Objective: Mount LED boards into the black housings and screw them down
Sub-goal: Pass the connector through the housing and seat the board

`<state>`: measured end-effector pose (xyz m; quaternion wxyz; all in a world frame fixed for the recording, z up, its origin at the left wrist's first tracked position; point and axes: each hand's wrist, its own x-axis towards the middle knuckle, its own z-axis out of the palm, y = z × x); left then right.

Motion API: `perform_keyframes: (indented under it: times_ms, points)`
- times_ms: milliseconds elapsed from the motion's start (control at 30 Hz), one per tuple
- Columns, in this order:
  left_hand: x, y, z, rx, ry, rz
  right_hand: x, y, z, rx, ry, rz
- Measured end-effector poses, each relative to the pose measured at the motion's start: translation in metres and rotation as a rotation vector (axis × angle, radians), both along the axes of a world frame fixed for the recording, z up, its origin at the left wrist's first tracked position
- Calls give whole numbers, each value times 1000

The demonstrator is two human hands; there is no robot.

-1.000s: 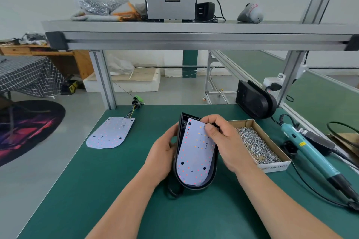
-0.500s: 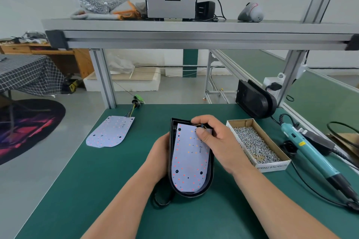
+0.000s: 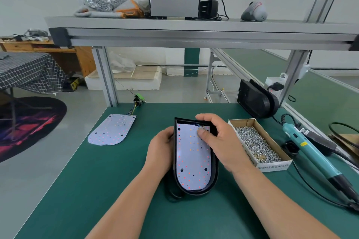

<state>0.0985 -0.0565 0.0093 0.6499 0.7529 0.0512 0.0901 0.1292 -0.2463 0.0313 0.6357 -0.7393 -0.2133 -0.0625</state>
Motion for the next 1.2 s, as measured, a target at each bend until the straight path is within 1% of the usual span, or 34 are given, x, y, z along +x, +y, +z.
perform_keyframes:
  times_ms: [67, 133, 233, 267, 333, 400, 533, 667, 767, 833, 900, 1033, 1100, 1200]
  points:
    - [-2, -2, 5, 46, 3, -16, 0, 0, 0, -13, -21, -43]
    - [-5, -1, 9, 54, -8, -31, 2, -5, 2, -28, -41, -100]
    - [-11, 3, 16, -133, -43, -111, 4, -11, 2, -54, -41, -153]
    - [-13, 3, 17, -162, -45, -142, 5, -11, 2, -55, -39, -163]
    - [-16, 1, 16, -124, -45, -167, 5, -11, 2, -56, -44, -190]
    - [-16, -3, 16, -63, -46, -140, 4, -9, 2, -67, -57, -225]
    - [-14, -6, 18, 13, -56, -126, 4, -8, 1, -78, -17, -279]
    - [-10, -7, 17, 29, -31, -65, 4, -7, 0, -81, 63, -282]
    - [-11, -9, 20, 0, -14, -36, 3, -5, -1, -18, 179, -274]
    - [-12, -10, 22, 0, -3, -27, 4, -6, -2, 30, 272, -227]
    - [-13, -9, 22, 2, 6, -17, 3, -9, -3, 35, 342, -172]
    - [-11, -8, 18, 60, -8, 0, 1, -11, -3, 38, 342, -99]
    - [-13, -6, 16, 70, -34, -50, 1, -10, -3, 39, 323, -102]
    - [-16, -1, 15, -14, 11, -192, 4, -12, -1, 89, 293, -151]
